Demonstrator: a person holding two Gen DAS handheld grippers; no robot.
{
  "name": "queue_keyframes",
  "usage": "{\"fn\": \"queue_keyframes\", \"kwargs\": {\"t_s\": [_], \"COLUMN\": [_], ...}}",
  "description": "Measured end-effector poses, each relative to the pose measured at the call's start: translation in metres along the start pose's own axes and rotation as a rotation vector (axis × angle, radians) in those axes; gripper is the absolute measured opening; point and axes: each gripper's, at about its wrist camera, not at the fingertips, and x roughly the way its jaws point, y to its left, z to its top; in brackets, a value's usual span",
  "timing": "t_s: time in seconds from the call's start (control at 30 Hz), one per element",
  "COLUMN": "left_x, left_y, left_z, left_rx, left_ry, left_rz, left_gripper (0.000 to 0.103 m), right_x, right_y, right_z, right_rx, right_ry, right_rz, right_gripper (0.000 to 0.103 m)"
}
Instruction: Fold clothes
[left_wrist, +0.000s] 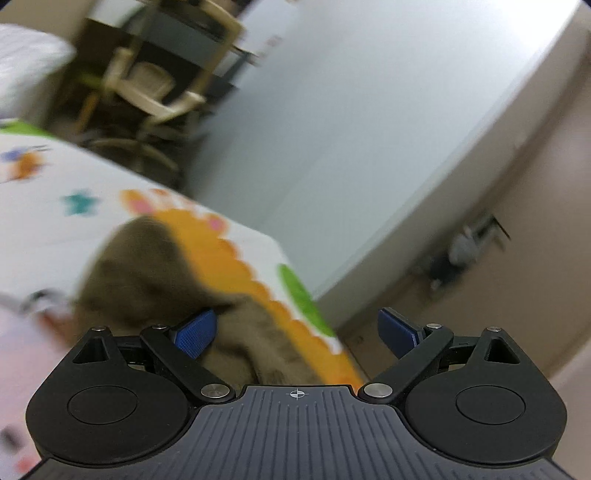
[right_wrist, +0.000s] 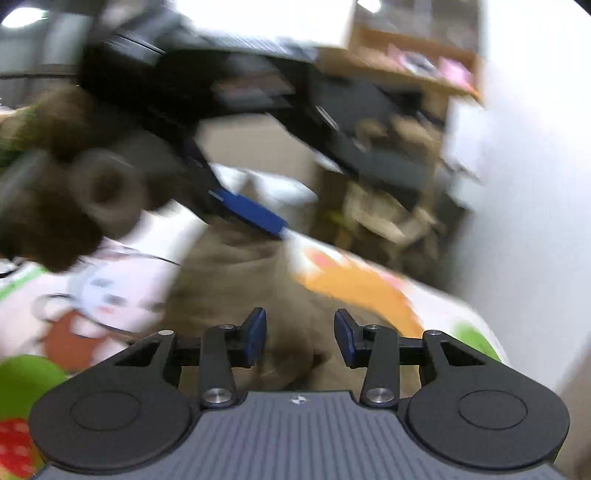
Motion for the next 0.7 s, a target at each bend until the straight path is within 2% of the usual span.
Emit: {"fn": "queue_keyframes", "kwargs": {"t_s": [0.07,0.1,0.2,0.27,0.33,0.37,0.4,0.5,0.6,0.7], "left_x": [0.028,0.03,0.032,0.013,-0.013,-0.026,-0.039,-0.076,-0.106,-0.127], "left_y": [-0.013,-0.017,-0.028,-0.026,-0.016,-0.011,-0.006,0.009,0.024,0.039], "left_z": [0.005,0.005,0.003,0.0,-0.003,-0.005,-0.006,-0.01,-0.016,-0.026], "left_rx": [0.015,0.029,0.069,0.088,0.069,0.06,0.051,0.009,-0.034,-0.071], "left_ry": [0.04,0.043,0.047,0.011,-0.032,-0.054,-0.075,-0.135,-0.176,-0.185], "left_rz": [-0.028,-0.038,-0.061,-0.031,0.008,0.028,0.048,0.096,0.116,0.143], "left_gripper": [0.097,0.097,0.097,0.097,0.098,0.098,0.098,0.098,0.098,0.099], "right_x": [0.008,0.008,0.002,-0.001,-0.013,-0.019,-0.025,-0.041,-0.037,-0.027], "right_y": [-0.026,-0.035,-0.051,-0.054,-0.047,-0.043,-0.039,-0.008,0.029,0.052], "right_z": [-0.012,-0.019,-0.032,-0.028,-0.018,-0.013,-0.007,0.008,0.016,0.019], "right_rx": [0.081,0.1,0.118,0.141,0.149,0.152,0.155,0.102,0.001,-0.055], "right_ry": [0.073,0.091,0.088,0.058,-0.016,-0.055,-0.094,-0.158,-0.163,-0.143], "right_rz": [-0.03,-0.038,-0.051,-0.048,0.006,0.035,0.064,0.186,0.231,0.257], "right_gripper": [0.041,0.041,0.041,0.042,0.053,0.069,0.08,0.087,0.088,0.088]}}
